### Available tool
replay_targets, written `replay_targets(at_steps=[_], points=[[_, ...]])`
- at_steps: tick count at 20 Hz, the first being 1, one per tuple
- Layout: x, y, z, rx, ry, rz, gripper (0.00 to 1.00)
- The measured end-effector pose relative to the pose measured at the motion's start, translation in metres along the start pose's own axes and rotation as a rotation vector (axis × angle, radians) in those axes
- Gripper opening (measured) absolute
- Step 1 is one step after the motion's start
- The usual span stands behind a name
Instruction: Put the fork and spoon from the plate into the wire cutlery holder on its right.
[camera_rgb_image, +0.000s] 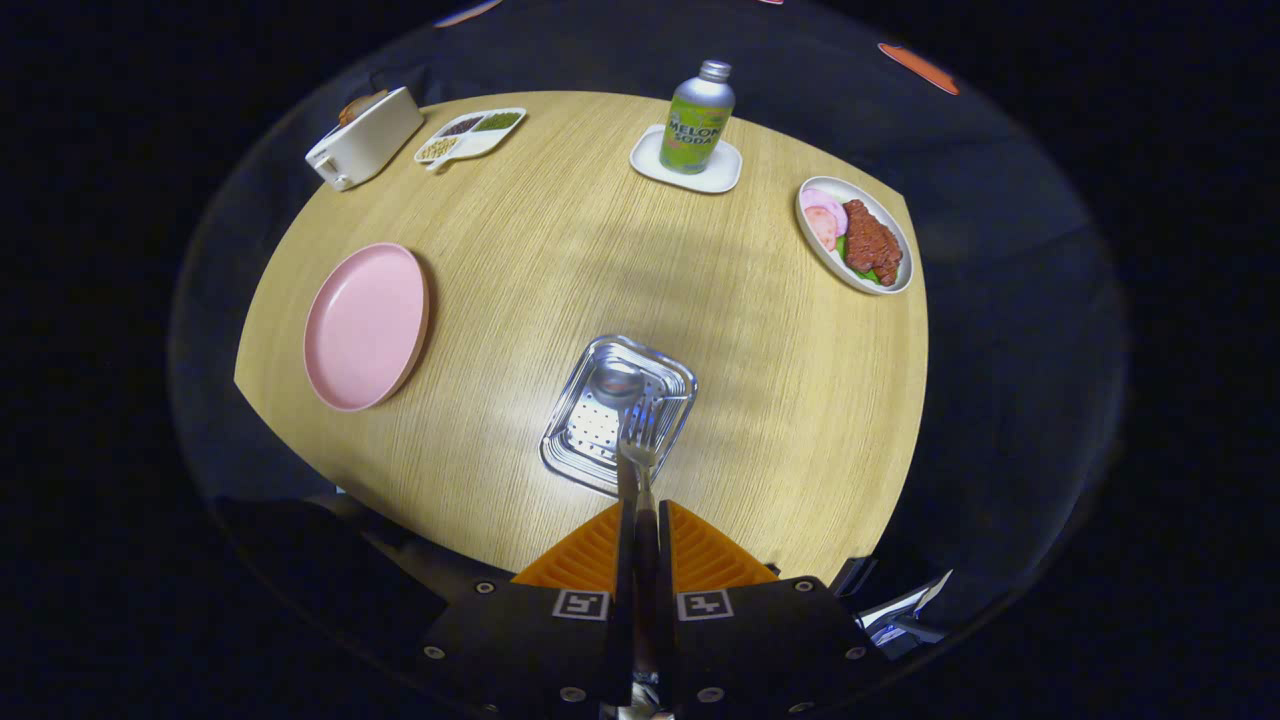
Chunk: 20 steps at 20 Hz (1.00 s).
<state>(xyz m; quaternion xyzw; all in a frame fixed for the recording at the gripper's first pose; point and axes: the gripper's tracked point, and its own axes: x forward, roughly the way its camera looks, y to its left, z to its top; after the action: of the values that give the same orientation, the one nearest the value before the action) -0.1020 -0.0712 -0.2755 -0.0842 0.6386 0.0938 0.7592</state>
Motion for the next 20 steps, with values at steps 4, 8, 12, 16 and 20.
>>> replay_targets(at_steps=[4,8,12,16,20], points=[[-0.018,-0.005,0.041,0.083,-0.166,-0.004,0.11],[-0.052,-0.020,0.087,0.152,-0.413,-0.049,0.11],[-0.098,-0.037,0.126,0.156,-0.670,-0.175,0.11],[-0.154,-0.028,0.156,0.214,-0.918,-0.177,0.16],[-0.210,-0.017,0.178,0.247,-1.104,-0.159,0.16]])
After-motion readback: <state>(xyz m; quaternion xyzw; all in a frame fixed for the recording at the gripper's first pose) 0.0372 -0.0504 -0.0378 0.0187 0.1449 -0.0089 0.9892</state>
